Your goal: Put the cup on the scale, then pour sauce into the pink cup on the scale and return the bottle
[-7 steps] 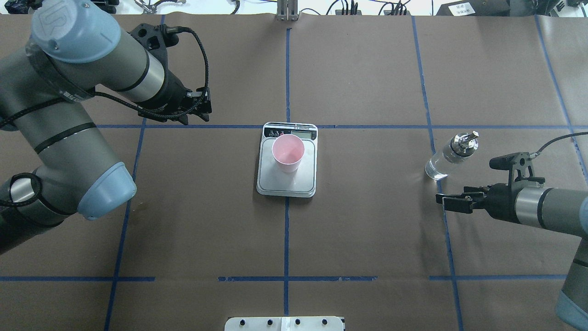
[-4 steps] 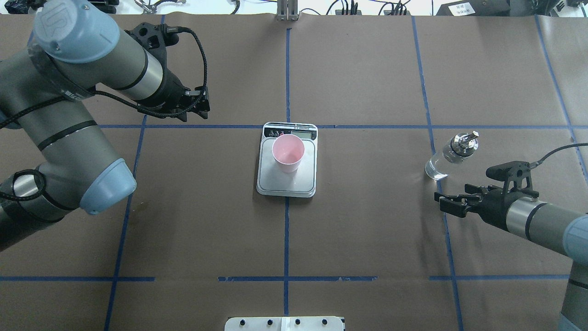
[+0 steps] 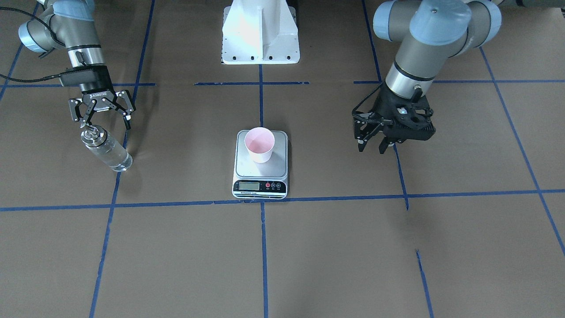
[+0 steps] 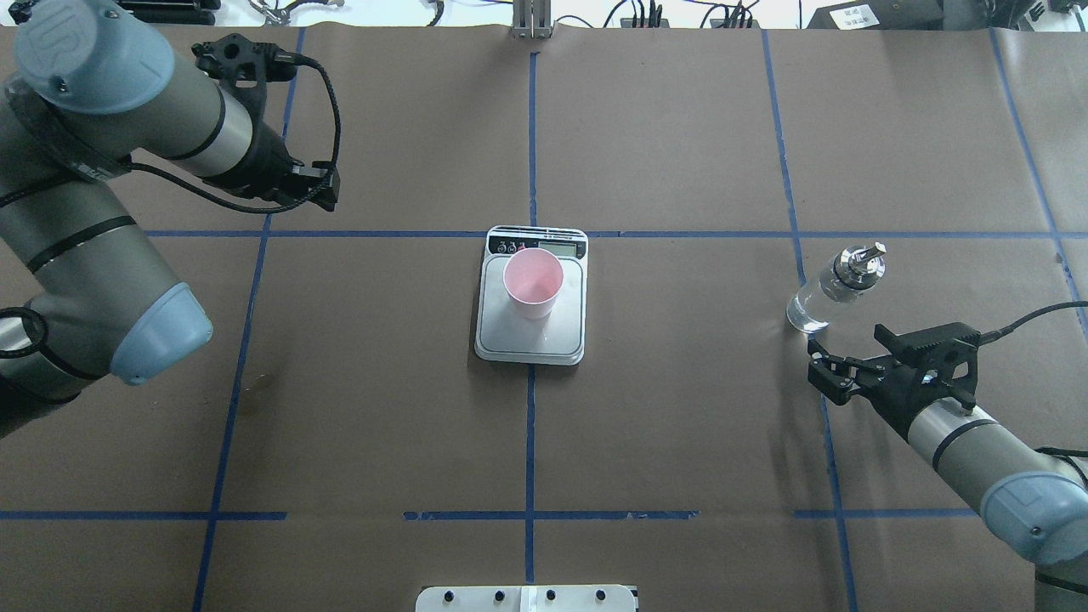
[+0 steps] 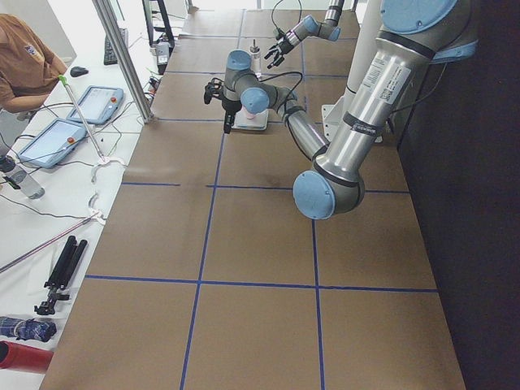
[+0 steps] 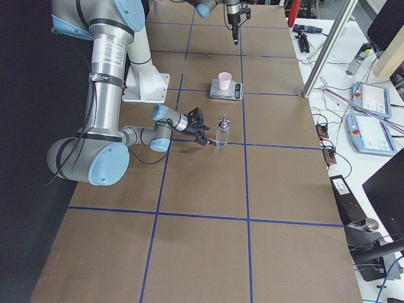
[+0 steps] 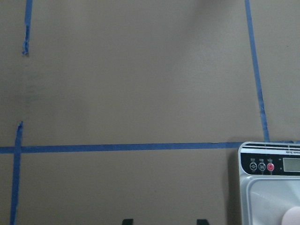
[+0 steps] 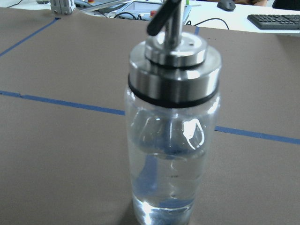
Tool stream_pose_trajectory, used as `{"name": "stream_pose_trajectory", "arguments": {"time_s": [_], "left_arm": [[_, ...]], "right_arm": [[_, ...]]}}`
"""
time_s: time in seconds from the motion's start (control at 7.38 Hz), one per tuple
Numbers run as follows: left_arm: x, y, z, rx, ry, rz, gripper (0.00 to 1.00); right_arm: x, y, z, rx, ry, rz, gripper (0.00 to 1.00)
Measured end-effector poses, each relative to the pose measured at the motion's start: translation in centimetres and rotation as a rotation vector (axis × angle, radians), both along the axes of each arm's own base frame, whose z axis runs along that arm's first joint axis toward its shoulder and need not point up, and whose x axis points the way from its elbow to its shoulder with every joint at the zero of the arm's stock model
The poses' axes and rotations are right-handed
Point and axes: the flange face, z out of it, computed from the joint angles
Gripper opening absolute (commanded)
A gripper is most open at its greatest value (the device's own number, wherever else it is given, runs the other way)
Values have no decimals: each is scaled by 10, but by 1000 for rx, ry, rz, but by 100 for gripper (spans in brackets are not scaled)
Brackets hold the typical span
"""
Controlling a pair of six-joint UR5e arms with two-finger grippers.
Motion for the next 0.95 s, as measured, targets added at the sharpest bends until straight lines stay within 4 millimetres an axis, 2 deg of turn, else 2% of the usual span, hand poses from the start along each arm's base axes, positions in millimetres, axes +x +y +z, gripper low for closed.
{"name": "stream_pose_trajectory", "arguments": {"time_s": [0.27, 0.54, 0.81, 0.95], "left_arm": [[-67, -9, 56, 95, -110, 49, 55], [-126, -3, 105, 148, -201, 99, 55], [-163, 3, 141, 165, -257, 142, 55], [-171, 6, 152, 157, -258, 158, 55]], "right_arm": [[1, -2, -1, -39, -82, 71, 100], [2, -3, -1, -40, -104, 104, 100], [-1, -6, -5, -26, -110, 132, 100], [-4, -7, -4, -19, -108, 143, 100]]}}
